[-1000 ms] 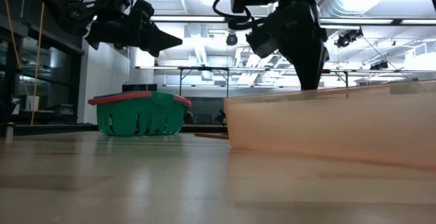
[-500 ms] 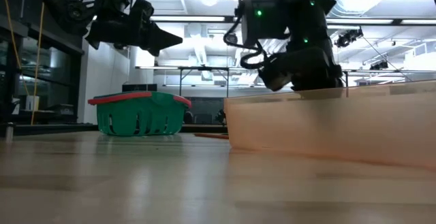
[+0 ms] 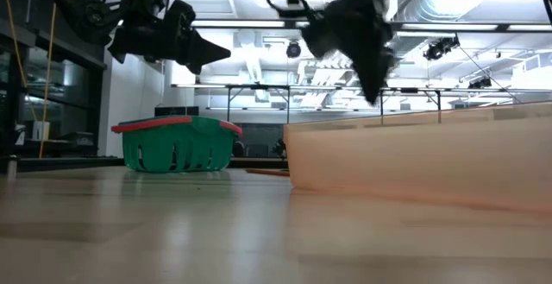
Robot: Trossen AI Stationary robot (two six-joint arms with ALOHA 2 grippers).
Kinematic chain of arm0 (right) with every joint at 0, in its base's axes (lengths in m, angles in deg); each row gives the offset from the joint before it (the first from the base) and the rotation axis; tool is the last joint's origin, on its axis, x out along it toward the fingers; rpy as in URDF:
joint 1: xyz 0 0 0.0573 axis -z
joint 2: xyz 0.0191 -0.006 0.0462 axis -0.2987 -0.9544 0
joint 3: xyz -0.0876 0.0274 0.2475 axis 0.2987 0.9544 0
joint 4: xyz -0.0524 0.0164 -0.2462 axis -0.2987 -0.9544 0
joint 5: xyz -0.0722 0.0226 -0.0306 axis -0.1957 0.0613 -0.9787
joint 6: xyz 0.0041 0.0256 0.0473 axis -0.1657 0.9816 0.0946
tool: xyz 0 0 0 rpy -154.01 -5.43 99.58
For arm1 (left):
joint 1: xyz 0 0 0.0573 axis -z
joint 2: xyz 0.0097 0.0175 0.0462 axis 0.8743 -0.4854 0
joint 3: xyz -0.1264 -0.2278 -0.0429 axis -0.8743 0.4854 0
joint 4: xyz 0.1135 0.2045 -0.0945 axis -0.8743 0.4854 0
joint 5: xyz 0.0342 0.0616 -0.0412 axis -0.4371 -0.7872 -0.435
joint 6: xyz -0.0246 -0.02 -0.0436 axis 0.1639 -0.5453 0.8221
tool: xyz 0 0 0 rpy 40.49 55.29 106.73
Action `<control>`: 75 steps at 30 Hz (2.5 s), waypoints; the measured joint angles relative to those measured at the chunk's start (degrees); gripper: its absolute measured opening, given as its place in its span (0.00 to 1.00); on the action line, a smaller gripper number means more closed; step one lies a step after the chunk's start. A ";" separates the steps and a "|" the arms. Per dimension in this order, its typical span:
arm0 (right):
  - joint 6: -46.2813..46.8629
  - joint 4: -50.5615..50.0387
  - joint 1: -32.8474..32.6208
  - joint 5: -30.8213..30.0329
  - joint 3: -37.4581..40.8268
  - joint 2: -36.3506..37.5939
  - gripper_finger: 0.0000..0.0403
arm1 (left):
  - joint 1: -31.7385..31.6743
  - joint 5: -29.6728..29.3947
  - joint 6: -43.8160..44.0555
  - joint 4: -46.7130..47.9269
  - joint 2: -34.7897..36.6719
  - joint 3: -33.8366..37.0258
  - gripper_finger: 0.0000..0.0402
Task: Sort pens & pencils
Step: Put the orange pencil into the orange bin
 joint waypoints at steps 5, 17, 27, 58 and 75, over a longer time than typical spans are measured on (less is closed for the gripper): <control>-3.82 5.07 3.53 -4.24 -3.97 0.00 0.34 | 0.00 0.00 0.02 1.45 0.00 0.00 0.01; -9.29 8.80 9.60 -3.91 -4.00 -3.93 0.33 | -0.20 -1.45 -0.09 2.68 1.16 -0.02 0.01; -10.85 5.06 12.00 -3.65 -11.60 -3.98 0.33 | -8.97 12.39 1.65 2.22 1.38 -0.02 0.01; -24.71 -0.36 19.44 -2.17 -42.63 -35.15 0.33 | -13.58 15.11 5.62 -0.24 1.60 -0.02 0.01; -23.88 -6.24 16.66 -1.53 -40.53 -35.17 0.33 | -19.14 27.00 6.12 -4.55 2.36 2.56 0.01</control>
